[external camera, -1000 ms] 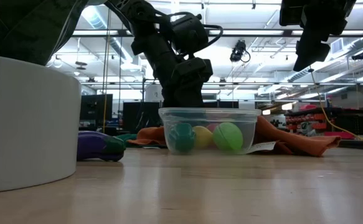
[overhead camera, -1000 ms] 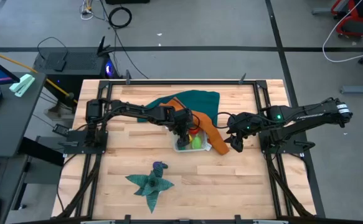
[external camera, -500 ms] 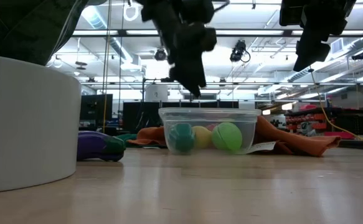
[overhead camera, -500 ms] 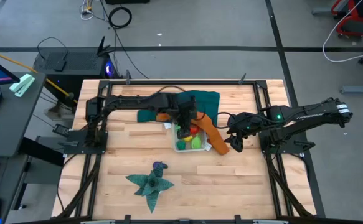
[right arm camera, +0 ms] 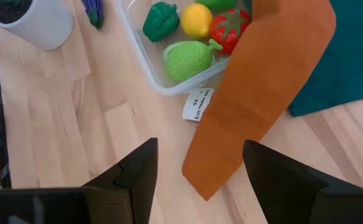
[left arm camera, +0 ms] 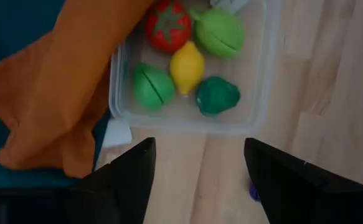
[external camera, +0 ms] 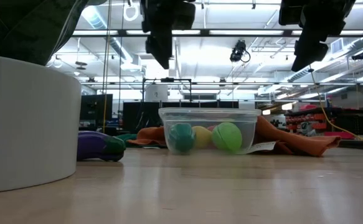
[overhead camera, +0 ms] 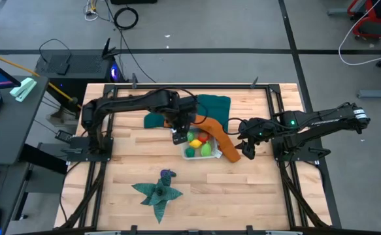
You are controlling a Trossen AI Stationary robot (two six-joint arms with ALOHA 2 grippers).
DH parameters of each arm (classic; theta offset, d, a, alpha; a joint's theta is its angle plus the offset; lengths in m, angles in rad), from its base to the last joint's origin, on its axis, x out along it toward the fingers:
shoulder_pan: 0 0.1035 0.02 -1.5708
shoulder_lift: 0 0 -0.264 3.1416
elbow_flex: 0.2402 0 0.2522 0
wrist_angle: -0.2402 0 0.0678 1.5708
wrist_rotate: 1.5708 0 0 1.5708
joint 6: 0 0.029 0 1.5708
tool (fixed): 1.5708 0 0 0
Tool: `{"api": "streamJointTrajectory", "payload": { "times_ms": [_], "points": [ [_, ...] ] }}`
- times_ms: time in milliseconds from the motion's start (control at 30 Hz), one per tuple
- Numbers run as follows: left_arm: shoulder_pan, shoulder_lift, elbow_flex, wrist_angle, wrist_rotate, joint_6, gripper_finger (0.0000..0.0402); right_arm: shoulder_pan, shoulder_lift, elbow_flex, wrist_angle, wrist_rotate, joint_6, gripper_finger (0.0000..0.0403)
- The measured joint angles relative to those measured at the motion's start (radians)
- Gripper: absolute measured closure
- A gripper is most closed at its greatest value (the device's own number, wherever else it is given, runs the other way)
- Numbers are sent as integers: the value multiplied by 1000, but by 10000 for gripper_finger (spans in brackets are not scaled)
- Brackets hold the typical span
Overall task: Pick and placing Produce into tupperware
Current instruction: Put the eggplant into the transparent bin
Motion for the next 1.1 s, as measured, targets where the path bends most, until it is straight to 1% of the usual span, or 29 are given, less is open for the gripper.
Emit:
{"api": "streamJointTrajectory", "payload": {
  "times_ms": [300,367,500,633,800,1000,1100],
  "points": [
    [-2,-47,-73,-89,25,-38,152,9,0,0,1,5,-23,204],
    [-1,-61,-107,-89,44,-44,154,16,0,0,5,5,-26,204],
    [9,-90,-201,-62,123,-76,157,31,0,0,10,10,-38,204],
    [14,-117,-312,-2,178,-114,157,47,0,0,11,25,-48,204],
    [26,-145,-446,84,261,-122,158,61,0,0,15,31,-53,204],
    [37,-155,-584,243,430,-137,159,63,0,0,23,31,-53,204],
    [33,-155,-636,264,449,-136,162,63,0,0,24,31,-53,204]
  ]
}}
